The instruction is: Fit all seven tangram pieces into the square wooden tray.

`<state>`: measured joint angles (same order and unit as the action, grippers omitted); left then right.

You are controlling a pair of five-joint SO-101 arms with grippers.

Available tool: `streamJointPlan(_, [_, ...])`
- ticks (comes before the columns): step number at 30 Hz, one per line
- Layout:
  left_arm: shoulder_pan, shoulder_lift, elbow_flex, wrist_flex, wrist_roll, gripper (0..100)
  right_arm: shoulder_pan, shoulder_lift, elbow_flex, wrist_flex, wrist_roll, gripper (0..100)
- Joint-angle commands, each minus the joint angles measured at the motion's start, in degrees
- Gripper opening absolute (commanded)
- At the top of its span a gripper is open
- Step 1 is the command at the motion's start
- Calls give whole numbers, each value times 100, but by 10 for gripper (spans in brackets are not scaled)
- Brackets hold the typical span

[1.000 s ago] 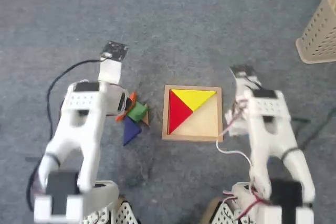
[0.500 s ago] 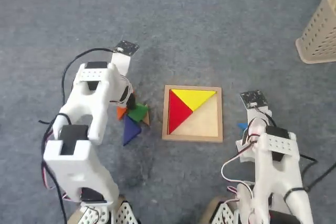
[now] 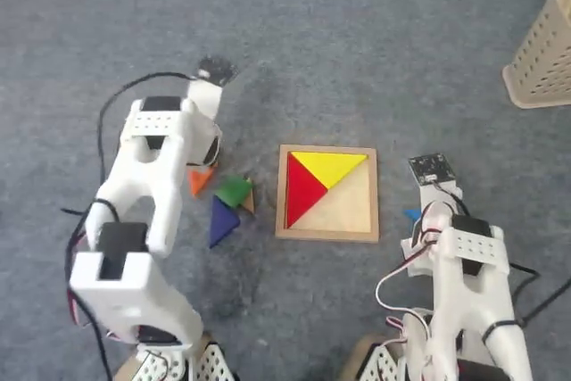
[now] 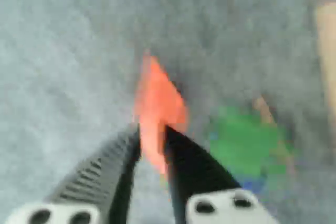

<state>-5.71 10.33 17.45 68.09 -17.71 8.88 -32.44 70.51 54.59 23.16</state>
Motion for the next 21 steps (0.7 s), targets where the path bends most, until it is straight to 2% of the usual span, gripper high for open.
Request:
streamJointPlan(1, [211, -1020, -136, 369, -18, 31, 66, -75, 62, -136, 35, 148])
streamJointPlan(4, [299, -1433, -110, 571, -9, 31, 66, -75, 70, -136, 35, 148])
streamJointPlan(8, [273, -1415, -101, 413, -9, 35, 66, -75, 70, -136, 35, 148])
streamJointPlan(14, [264, -360, -207, 220, -70, 163, 75, -75, 70, -136, 35, 148])
streamJointPlan(21, [0, 782, -752, 220, -114, 163, 75, -75, 70, -136, 44, 148])
